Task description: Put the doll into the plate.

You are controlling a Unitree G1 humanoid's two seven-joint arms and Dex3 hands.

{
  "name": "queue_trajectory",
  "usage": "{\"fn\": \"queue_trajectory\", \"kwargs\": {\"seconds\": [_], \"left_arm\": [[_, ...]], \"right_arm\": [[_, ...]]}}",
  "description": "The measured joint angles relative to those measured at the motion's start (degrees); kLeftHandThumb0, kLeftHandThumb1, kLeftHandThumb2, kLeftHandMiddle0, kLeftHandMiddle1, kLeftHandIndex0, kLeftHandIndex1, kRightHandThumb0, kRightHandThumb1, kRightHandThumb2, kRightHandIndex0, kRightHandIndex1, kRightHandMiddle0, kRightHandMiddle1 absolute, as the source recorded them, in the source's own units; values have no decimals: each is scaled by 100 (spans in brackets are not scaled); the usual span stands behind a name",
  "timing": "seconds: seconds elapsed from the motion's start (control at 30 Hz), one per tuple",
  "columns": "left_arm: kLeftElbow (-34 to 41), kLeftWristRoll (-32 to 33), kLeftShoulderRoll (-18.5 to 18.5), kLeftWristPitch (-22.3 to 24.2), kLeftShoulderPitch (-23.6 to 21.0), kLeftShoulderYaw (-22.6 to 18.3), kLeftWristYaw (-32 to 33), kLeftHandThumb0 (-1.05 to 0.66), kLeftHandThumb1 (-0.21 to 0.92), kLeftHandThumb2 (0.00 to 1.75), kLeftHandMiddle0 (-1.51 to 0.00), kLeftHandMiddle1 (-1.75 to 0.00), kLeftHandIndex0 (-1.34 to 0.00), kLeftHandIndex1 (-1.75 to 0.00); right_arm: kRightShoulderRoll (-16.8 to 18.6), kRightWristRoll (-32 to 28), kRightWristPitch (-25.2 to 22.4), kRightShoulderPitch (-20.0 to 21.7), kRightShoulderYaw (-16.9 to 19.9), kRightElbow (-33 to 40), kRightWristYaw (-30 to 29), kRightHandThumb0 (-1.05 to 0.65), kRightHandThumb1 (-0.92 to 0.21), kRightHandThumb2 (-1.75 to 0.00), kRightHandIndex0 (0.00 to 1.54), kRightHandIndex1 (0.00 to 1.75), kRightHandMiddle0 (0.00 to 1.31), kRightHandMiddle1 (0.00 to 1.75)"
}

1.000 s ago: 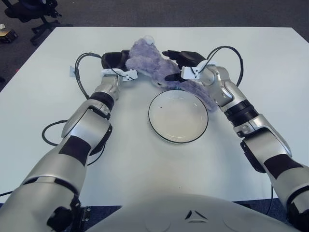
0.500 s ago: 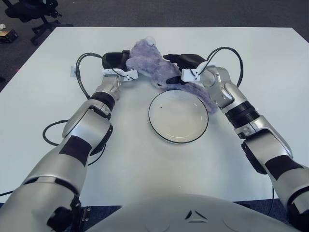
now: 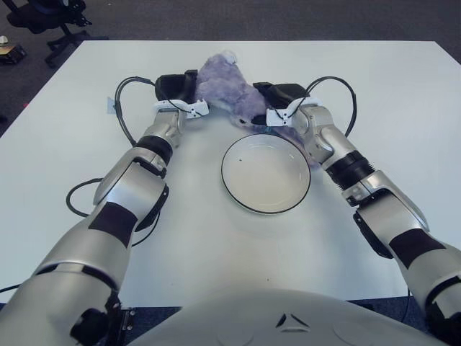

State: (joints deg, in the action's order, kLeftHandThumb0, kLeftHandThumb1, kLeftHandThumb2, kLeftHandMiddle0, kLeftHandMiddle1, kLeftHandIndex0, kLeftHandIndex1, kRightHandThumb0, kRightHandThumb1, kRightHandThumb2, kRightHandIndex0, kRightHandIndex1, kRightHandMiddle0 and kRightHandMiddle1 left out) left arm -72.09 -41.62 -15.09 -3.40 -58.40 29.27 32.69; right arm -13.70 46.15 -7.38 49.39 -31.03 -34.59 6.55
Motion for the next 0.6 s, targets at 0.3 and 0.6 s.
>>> {"fn": "queue_trajectory", "kwargs": {"seconds": [0.3,0.6], "left_arm": [[55,30,-1,-46,0,-2,72,13,60,73,-82,-175,-63,-175],[117,60,-1,-68,0,-3,109,13,59,75,-83,-175,-64,-175]], "right_arm": [[5,1,46,85,-37,-145,-67,-64,-92,-20,64,145,38,1],[12,12,14,155,-95,-241,-86,-53,-92,-16,63,149,57,9]]}}
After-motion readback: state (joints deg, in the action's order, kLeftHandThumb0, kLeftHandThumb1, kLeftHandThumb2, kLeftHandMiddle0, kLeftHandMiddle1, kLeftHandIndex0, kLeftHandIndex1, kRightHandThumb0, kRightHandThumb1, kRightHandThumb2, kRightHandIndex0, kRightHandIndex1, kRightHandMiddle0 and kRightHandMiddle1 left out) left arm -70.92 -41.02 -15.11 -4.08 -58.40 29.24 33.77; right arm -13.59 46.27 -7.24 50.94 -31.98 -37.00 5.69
